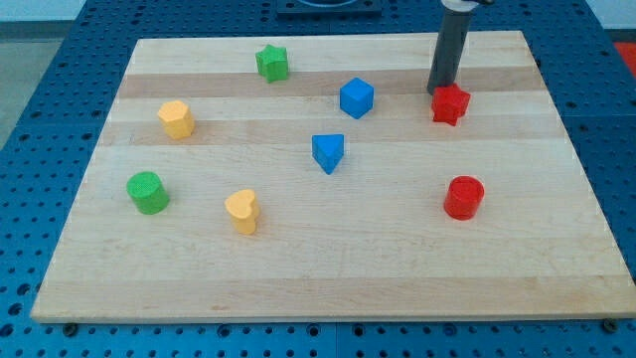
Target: Push the red star towards bottom right
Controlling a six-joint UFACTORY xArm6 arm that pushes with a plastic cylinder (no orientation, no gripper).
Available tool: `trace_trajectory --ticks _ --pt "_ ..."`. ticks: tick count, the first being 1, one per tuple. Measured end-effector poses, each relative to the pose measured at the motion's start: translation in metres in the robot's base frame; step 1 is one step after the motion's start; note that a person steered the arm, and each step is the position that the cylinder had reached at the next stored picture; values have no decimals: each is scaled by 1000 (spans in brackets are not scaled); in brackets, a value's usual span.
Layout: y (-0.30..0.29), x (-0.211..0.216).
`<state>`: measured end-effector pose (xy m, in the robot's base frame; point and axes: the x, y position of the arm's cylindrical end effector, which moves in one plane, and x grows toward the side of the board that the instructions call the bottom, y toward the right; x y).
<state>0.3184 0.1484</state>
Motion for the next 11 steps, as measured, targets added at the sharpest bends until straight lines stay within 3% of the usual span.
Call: trace_trajectory --ticks 1,5,8,11 --pt "0 2" --pt "28 102" --pt "53 104" --pt "53 155"
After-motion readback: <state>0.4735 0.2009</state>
